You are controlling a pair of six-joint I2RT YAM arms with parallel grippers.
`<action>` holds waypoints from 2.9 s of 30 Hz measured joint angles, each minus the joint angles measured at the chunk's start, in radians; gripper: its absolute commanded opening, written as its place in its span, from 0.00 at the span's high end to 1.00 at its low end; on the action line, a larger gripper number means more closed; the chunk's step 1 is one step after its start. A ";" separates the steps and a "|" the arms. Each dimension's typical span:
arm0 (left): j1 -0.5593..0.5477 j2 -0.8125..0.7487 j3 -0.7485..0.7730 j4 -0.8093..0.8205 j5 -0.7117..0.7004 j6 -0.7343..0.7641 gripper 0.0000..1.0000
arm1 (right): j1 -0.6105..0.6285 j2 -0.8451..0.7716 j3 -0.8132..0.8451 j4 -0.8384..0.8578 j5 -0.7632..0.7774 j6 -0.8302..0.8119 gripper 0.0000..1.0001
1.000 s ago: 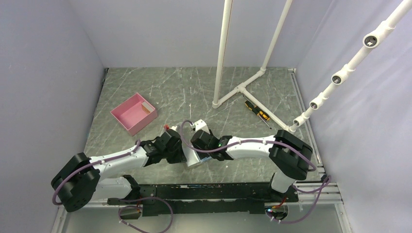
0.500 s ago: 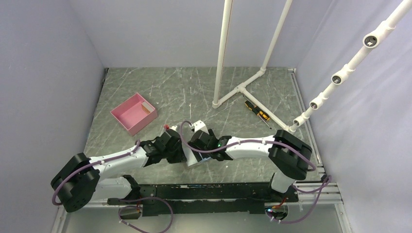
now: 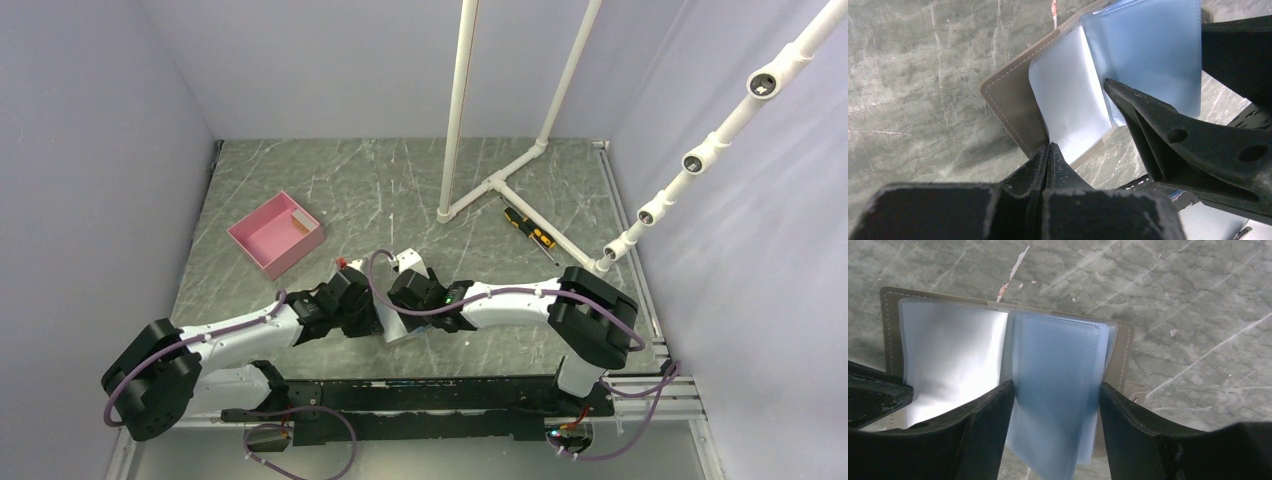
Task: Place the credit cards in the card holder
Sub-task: Open the card holder at the center of the board.
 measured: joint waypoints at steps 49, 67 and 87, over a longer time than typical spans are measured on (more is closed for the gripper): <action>0.000 -0.257 -0.079 0.086 0.018 -0.079 0.19 | -0.030 -0.138 -0.066 0.024 -0.141 0.035 0.27; 0.000 -0.253 -0.095 -0.006 -0.042 -0.129 0.30 | -0.066 -0.108 -0.132 0.244 -0.425 0.097 0.89; 0.000 -0.059 -0.095 0.136 -0.029 -0.116 0.60 | -0.163 -0.082 -0.185 0.302 -0.577 0.110 0.74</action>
